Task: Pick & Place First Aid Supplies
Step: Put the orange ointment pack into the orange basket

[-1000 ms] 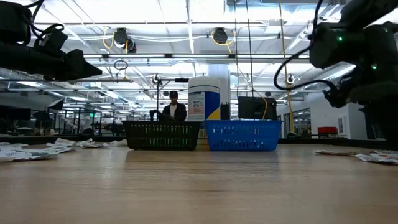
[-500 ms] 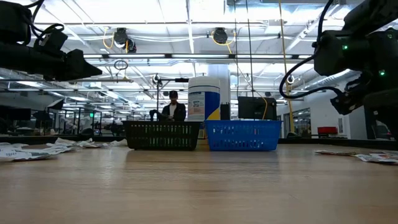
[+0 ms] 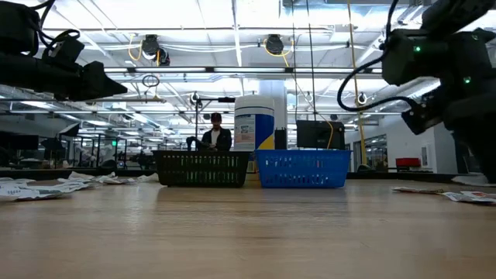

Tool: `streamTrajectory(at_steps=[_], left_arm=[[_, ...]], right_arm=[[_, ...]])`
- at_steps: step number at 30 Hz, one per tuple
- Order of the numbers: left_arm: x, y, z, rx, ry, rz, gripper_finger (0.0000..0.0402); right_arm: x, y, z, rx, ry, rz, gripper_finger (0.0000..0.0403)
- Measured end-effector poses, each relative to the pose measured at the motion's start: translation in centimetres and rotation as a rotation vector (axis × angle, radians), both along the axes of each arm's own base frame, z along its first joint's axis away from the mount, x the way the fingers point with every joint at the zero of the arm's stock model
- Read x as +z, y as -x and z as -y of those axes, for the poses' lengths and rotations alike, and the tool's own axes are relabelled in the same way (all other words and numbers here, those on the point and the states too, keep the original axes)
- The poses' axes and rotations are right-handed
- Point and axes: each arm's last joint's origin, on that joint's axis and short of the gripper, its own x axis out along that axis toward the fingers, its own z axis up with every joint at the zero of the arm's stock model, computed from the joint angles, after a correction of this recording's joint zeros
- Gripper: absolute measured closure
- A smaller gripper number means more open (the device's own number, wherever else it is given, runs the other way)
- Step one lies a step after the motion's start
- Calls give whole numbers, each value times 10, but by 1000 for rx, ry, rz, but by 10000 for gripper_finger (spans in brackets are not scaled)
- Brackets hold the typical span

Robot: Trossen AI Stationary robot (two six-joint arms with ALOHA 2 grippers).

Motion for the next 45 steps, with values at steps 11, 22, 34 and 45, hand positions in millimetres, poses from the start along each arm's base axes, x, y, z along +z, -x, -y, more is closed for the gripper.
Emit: streamTrajectory(at_steps=[11, 22, 34, 45], left_arm=[[0, 0, 0, 0, 0, 0, 94], [0, 0, 0, 0, 0, 0, 94], [0, 0, 0, 0, -1, 1, 94], [0, 0, 0, 0, -1, 1, 94]], right_arm=[[45, -14, 20, 272, 71, -39, 402], [63, -44, 53, 482, 78, -134, 403], [71, -122, 115, 626, 162, -109, 403], [82, -176, 158, 736, 267, 33, 403]])
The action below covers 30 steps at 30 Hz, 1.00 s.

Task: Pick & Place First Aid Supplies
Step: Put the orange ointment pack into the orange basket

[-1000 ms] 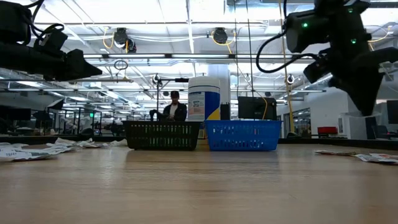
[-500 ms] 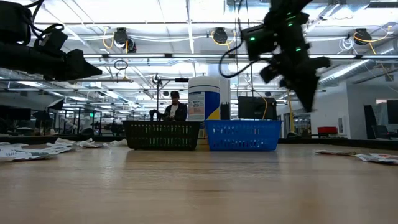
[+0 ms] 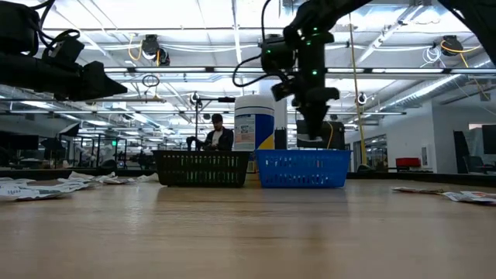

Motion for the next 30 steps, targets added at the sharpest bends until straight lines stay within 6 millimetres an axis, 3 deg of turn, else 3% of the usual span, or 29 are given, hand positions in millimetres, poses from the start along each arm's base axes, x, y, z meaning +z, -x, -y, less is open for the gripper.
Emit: streamTrajectory(at_steps=[15, 26, 30], left_arm=[[0, 0, 0, 0, 0, 0, 94], [0, 0, 0, 0, 0, 0, 94], [0, 0, 0, 0, 1, -1, 94]], right_arm=[[-25, -33, 16, 64, 54, 110, 403], [-46, -34, 16, 69, 71, 146, 402], [-45, -34, 16, 58, 74, 151, 379]])
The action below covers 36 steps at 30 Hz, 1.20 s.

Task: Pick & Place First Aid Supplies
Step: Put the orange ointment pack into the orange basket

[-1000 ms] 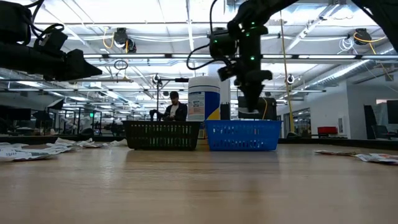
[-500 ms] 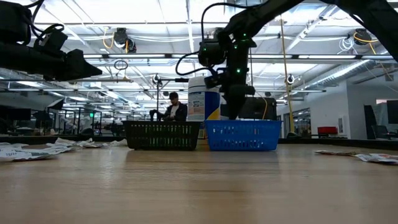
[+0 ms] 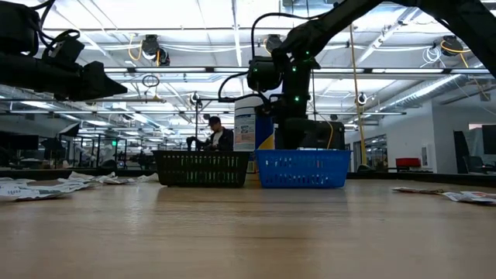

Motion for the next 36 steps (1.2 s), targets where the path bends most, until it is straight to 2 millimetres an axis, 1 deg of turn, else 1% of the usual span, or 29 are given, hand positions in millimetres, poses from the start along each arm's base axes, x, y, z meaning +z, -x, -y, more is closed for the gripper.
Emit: streamTrajectory(at_steps=[4, 8, 11, 14, 17, 21, 24, 27, 31, 36], left_arm=[[0, 0, 0, 0, 0, 1, 94], [0, 0, 0, -1, 0, 1, 94], [0, 0, 0, 0, 0, 1, 94], [0, 0, 0, 0, 0, 0, 94], [0, 0, 0, 0, 0, 0, 94], [0, 0, 0, -1, -1, 1, 94], [0, 0, 0, -1, -1, 1, 94], [0, 0, 0, -1, 0, 1, 94], [0, 0, 0, -1, 0, 1, 94], [0, 0, 0, -1, 0, 0, 94]], right_arm=[[0, 0, 0, -43, -12, 8, 322], [0, 0, 0, -29, -9, 5, 263], [2, 1, -1, -3, -4, 0, 239], [3, 2, -1, 0, -3, 0, 235], [8, 6, -3, -22, -16, -9, 241], [20, 11, -11, -44, -39, -4, 251], [35, 16, -23, -92, -68, 11, 254], [47, 26, -38, -160, -97, 9, 253], [49, 42, -65, -219, -132, -9, 250], [51, 62, -103, -273, -154, 12, 250]])
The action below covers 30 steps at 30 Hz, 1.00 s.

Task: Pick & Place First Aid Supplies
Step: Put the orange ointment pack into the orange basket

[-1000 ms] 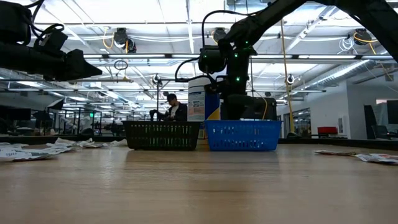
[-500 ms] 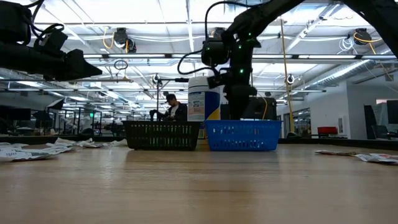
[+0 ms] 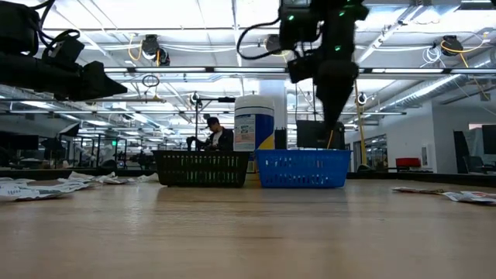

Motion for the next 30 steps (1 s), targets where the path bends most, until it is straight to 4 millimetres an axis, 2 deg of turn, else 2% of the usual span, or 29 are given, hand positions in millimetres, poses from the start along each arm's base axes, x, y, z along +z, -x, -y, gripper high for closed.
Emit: streamTrajectory(at_steps=[9, 16, 25, 30], left_arm=[[0, 0, 0, 0, 0, 0, 94], [0, 0, 0, 0, 0, 0, 94], [0, 0, 0, 0, 0, 0, 94], [0, 0, 0, 0, 0, 0, 94]], right_arm=[[1, 39, -73, 33, -29, 23, 250], [-2, 71, -118, 73, -56, 34, 250], [-7, 95, -154, 126, -111, 7, 250], [-34, 110, -159, 112, -89, -67, 250]])
